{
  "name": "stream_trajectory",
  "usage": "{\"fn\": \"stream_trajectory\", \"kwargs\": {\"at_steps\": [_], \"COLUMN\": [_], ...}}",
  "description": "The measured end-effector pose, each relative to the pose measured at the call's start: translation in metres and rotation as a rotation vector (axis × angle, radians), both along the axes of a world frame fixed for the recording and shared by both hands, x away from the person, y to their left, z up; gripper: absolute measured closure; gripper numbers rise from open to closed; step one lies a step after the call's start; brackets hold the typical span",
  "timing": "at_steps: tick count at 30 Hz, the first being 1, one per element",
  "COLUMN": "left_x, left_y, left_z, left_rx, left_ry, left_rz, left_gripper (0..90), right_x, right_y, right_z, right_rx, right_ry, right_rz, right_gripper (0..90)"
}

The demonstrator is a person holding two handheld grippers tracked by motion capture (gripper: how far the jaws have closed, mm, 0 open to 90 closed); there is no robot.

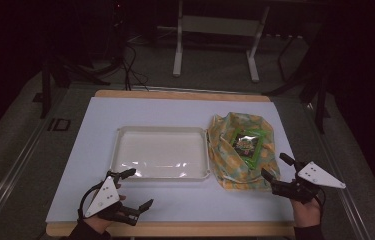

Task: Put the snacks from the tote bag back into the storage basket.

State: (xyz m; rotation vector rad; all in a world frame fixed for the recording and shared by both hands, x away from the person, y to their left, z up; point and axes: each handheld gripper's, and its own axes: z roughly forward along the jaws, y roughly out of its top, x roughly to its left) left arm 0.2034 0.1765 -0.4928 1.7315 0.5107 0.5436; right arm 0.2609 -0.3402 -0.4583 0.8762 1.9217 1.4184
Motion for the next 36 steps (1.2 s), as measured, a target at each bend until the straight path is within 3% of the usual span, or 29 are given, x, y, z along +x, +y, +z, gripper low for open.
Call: {"fn": "stream_trajectory", "kwargs": {"at_steps": [5, 11, 16, 19, 22, 25, 27, 36], "left_x": [-0.001, -0.001, -0.001, -0.001, -0.001, -0.001, -0.001, -0.001], "left_y": [0.0, 0.0, 0.0, -0.001, -0.001, -0.002, -0.003, -0.004], "left_z": [0.0, 0.0, 0.0, 0.0, 0.0, -0.001, -0.001, -0.002], "left_rx": [0.007, 0.007, 0.012, 0.013, 0.01, 0.026, 0.024, 0.031], "left_ry": [-0.002, 0.002, 0.002, 0.003, 0.007, 0.004, 0.006, 0.007], "left_rz": [-0.001, 0.003, 0.004, 0.005, 0.003, 0.001, -0.004, -0.008], "left_gripper": [0.4, 0.4, 0.4, 0.4, 0.4, 0.4, 0.4, 0.4], "right_x": [-0.002, -0.004, -0.006, -0.007, -0.007, -0.006, -0.004, 0.001], "right_y": [-0.002, -0.001, 0.001, 0.002, 0.004, 0.004, 0.004, 0.008], "right_z": [0.002, 0.003, 0.006, 0.008, 0.011, 0.014, 0.017, 0.031], "right_rx": [-0.007, -0.037, -0.017, 0.012, 0.0, 0.023, 0.017, 0.003], "right_ry": [0.004, 0.031, 0.049, 0.046, 0.033, 0.035, 0.049, 0.033], "right_rz": [-0.004, 0.036, 0.055, 0.068, 0.041, 0.065, 0.073, 0.111], "right_gripper": [13.9, 13.4, 13.0, 12.3, 12.2, 11.0, 10.9, 10.9]}}
